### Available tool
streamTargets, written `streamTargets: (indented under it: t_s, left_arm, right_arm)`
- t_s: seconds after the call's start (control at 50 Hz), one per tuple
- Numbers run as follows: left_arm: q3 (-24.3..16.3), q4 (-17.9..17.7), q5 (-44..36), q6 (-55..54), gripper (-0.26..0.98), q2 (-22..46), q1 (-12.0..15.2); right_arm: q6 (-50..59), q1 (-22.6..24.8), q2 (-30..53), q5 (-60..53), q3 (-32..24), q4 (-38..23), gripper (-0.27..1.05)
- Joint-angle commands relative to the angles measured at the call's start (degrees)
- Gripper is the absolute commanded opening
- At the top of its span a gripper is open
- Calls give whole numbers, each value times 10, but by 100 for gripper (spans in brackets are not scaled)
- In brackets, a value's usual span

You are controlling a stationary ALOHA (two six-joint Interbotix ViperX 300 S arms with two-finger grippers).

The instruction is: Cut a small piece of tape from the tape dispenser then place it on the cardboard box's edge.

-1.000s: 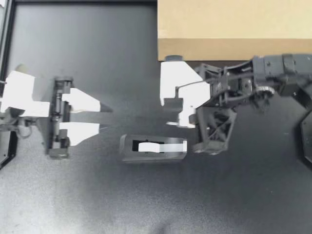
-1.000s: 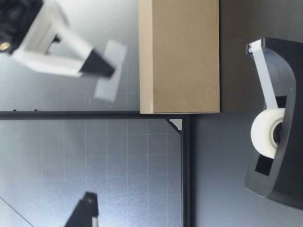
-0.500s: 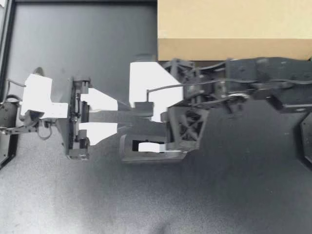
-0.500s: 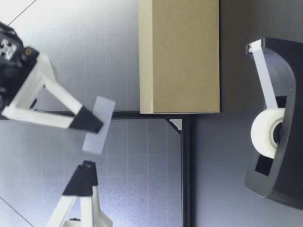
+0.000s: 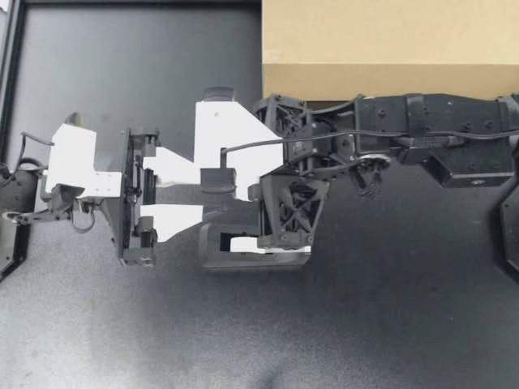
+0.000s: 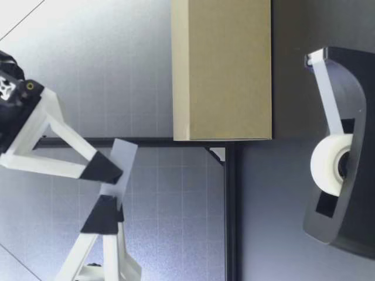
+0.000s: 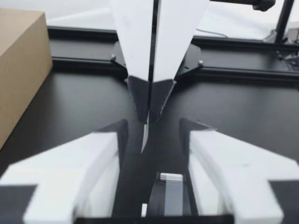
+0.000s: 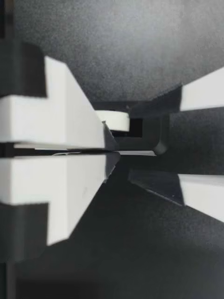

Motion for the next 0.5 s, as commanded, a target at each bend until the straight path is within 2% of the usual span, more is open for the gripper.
streamTargets:
  t_s: [0.0,0.22,0.48]
  left_arm:
    - [-12,0,-5,1,37,-4,0]
    - [-15,-1,-5,-3,33,1,0]
    - [-21,-1,-5,-4,5,10,0]
  right_arm:
    - [-1,2,-7,-1,-17,-2,-11]
    - [-1,2,-5,0,-18,-2,-11]
    - [0,2,-6,0,-18,-3,-11]
